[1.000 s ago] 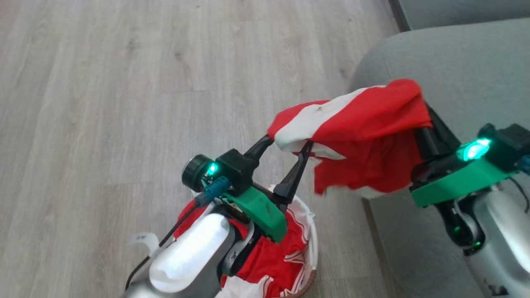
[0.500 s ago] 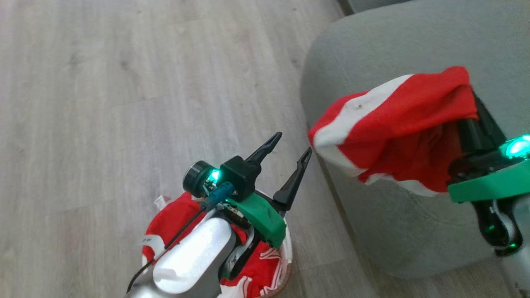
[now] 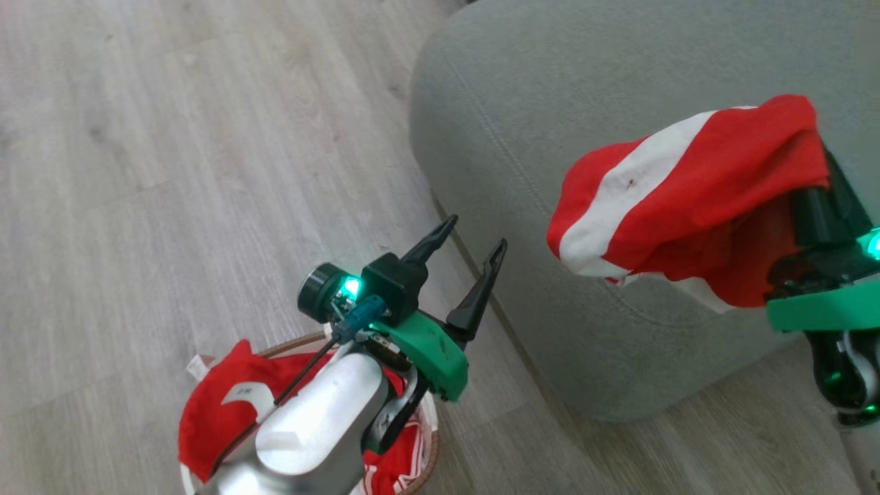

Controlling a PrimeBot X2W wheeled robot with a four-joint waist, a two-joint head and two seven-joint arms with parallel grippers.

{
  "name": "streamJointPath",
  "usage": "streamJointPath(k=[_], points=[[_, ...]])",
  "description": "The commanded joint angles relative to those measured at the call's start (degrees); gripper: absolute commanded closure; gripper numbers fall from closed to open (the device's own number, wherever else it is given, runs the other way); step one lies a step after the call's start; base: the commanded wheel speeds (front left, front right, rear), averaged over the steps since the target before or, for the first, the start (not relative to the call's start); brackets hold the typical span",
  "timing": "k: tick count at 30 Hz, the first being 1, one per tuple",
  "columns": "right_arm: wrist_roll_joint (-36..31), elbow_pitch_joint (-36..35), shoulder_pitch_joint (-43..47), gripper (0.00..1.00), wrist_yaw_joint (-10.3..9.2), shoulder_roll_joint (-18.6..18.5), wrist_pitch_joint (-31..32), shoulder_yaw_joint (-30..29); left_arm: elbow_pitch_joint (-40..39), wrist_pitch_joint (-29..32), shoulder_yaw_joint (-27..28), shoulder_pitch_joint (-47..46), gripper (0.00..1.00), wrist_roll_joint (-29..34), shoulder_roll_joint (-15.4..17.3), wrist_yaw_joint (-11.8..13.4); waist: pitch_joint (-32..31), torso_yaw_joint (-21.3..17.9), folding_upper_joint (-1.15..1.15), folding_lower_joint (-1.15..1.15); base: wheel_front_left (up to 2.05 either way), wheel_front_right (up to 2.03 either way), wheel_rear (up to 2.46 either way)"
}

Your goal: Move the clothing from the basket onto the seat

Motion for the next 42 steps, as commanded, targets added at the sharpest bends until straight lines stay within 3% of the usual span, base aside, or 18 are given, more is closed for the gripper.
streamJointPath(k=[1, 12, 20, 28, 42], points=[[0.0, -2.4, 0.4, 1.00, -0.01, -0.4, -0.4, -0.1, -1.3, -0.8, 1.7, -3.4, 0.00, 0.9, 0.0, 0.2, 0.6, -1.3, 0.00, 0.00, 0.00, 0.00, 0.00], [0.4, -3.4, 0.6, 1.00, -0.01, -0.2, -0.4, -0.7, 0.2, -1.4, 1.5, -5.0, 0.00, 1.8, -0.4, 0.3, 1.9, -3.9, 0.00, 0.00, 0.00, 0.00, 0.00], [0.9, -1.2, -3.7, 1.00, -0.01, -1.9, -0.4, -0.2, 0.8, -1.7, 1.0, -6.7, 0.00, 2.3, -1.1, 0.1, 4.1, -3.9, 0.00, 0.00, 0.00, 0.00, 0.00], [3.0, 6.4, -14.1, 1.00, -0.01, -6.2, -0.4, 1.2, 0.9, -0.8, -0.5, -10.4, 0.00, 3.9, -1.8, 0.7, 9.5, -2.1, 0.00, 0.00, 0.00, 0.00, 0.00], [12.7, 21.7, -31.8, 1.00, -0.01, -14.7, -0.4, 3.6, 2.5, 2.2, -5.5, -22.8, 0.00, 8.0, -3.2, 2.0, 25.4, 1.9, 0.00, 0.00, 0.00, 0.00, 0.00]])
